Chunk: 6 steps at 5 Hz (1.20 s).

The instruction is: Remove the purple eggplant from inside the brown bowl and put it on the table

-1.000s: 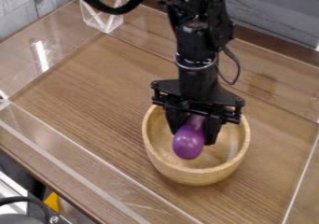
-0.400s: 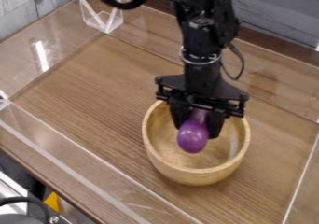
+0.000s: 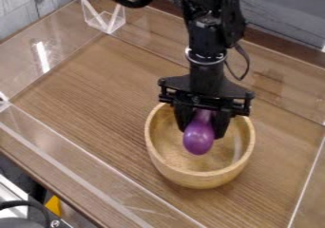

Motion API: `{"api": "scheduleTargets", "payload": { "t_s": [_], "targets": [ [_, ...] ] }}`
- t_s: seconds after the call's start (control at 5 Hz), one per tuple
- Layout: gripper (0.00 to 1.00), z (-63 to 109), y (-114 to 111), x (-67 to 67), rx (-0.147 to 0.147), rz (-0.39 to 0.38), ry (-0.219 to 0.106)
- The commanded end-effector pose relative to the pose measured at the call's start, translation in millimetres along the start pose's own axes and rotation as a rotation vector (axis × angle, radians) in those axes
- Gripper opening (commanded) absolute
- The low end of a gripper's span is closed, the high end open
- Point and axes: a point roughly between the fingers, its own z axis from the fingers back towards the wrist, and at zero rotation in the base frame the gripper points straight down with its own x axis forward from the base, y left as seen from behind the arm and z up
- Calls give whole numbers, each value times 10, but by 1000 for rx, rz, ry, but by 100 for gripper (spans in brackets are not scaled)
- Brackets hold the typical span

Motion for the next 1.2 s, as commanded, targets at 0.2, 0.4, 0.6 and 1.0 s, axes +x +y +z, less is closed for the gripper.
{"api": "scheduleTargets", "payload": {
  "t_s": [0.2, 0.4, 0.6, 1.0],
  "targets": [
    [0, 264, -35, 22, -20, 13, -49],
    [0, 498, 20, 31, -30, 58, -69],
    [0, 757, 171, 63, -40, 92, -87],
    [0, 807, 836, 190, -26, 192, -137]
  ]
}}
